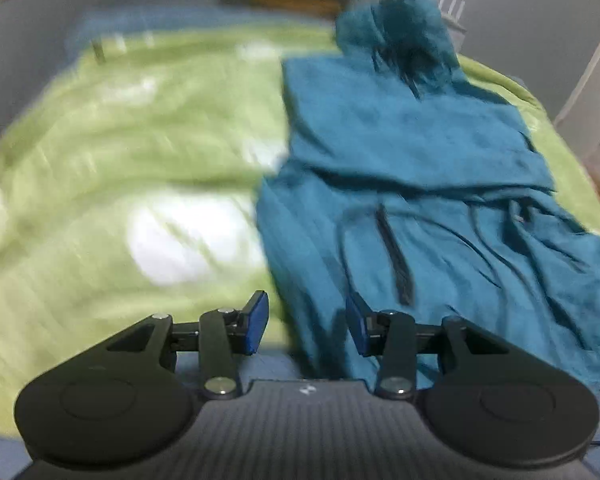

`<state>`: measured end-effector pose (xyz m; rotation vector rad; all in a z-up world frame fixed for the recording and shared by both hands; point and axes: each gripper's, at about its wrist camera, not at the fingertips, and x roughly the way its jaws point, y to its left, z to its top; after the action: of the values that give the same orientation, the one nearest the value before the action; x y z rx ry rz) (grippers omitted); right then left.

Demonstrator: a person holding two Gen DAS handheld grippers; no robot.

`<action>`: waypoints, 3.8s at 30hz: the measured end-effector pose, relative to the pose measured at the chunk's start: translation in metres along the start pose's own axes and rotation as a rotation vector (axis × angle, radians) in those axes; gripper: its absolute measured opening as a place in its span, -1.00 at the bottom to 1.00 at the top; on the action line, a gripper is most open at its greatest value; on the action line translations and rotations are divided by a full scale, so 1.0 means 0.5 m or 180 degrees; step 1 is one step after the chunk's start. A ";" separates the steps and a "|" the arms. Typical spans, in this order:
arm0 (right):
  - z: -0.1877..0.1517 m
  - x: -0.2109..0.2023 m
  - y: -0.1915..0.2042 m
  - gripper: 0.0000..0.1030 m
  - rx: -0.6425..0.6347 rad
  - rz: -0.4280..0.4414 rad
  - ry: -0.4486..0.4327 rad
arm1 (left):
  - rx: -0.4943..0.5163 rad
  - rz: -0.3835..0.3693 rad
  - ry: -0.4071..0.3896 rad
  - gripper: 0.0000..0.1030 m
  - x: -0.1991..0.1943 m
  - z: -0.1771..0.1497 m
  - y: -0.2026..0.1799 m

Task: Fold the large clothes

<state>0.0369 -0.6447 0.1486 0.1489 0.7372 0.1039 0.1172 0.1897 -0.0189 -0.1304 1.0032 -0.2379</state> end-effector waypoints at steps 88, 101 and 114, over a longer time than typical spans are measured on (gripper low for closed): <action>0.380 0.222 0.017 -0.81 0.0672 0.0801 -0.0546 | -0.0304 -0.1126 -0.0671 -1.00 0.032 0.271 0.017; 0.491 0.410 0.044 -0.82 0.0855 0.0380 -0.0376 | 0.0193 -0.1648 -0.1083 -0.94 -0.230 0.205 -0.014; 0.506 0.582 -0.058 -0.80 0.1743 -0.0586 -0.0321 | 0.0296 -0.1053 -0.1211 -0.70 -0.393 0.175 0.022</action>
<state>0.4232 -0.6556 0.1363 0.6021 0.6611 -0.2831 0.0915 0.2508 0.1858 -0.2473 0.5868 -0.5400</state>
